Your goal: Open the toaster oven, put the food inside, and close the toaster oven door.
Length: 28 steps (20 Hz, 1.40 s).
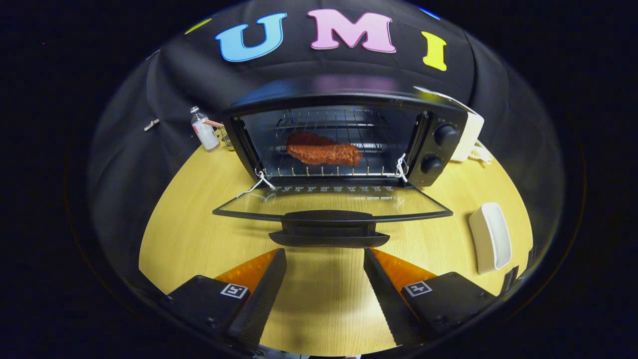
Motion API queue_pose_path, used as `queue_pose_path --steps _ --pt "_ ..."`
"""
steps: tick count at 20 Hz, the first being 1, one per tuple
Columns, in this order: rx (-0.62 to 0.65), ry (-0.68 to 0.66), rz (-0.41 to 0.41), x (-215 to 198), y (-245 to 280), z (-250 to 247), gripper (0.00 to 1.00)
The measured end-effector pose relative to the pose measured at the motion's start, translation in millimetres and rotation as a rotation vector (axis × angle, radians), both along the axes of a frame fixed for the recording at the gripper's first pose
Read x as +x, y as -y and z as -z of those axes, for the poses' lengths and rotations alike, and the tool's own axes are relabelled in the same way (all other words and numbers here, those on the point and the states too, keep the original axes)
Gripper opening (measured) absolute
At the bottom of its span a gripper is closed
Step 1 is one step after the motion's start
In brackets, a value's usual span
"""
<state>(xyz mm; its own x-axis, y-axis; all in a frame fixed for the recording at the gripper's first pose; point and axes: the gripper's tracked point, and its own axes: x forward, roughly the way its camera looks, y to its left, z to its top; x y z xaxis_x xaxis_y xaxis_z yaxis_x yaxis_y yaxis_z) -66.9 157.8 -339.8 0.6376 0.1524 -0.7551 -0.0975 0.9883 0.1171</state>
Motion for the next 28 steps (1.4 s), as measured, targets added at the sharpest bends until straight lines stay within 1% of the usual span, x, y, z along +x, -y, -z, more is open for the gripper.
queue_pose_path --steps 5,7,8,10,11,16,19,23,28 --pt "-0.047 0.128 -0.047 18.0 0.6 -34.0 0.97" --pt "-0.047 0.161 -0.049 28.0 1.7 -51.0 0.97" --pt "-0.048 0.176 -0.048 48.3 7.1 -61.5 0.98" --pt "-0.052 0.201 -0.044 56.0 13.6 -69.4 0.98" --pt "-0.050 0.211 -0.045 42.8 10.4 -68.8 0.98" --pt "-0.065 0.239 -0.056 42.4 26.2 -74.2 0.98" --pt "-0.074 0.225 -0.083 36.8 30.5 -76.8 0.98" --pt "-0.047 0.277 -0.076 42.0 39.5 -108.6 0.99" --pt "-0.031 0.397 -0.051 50.8 56.4 -163.8 0.99"
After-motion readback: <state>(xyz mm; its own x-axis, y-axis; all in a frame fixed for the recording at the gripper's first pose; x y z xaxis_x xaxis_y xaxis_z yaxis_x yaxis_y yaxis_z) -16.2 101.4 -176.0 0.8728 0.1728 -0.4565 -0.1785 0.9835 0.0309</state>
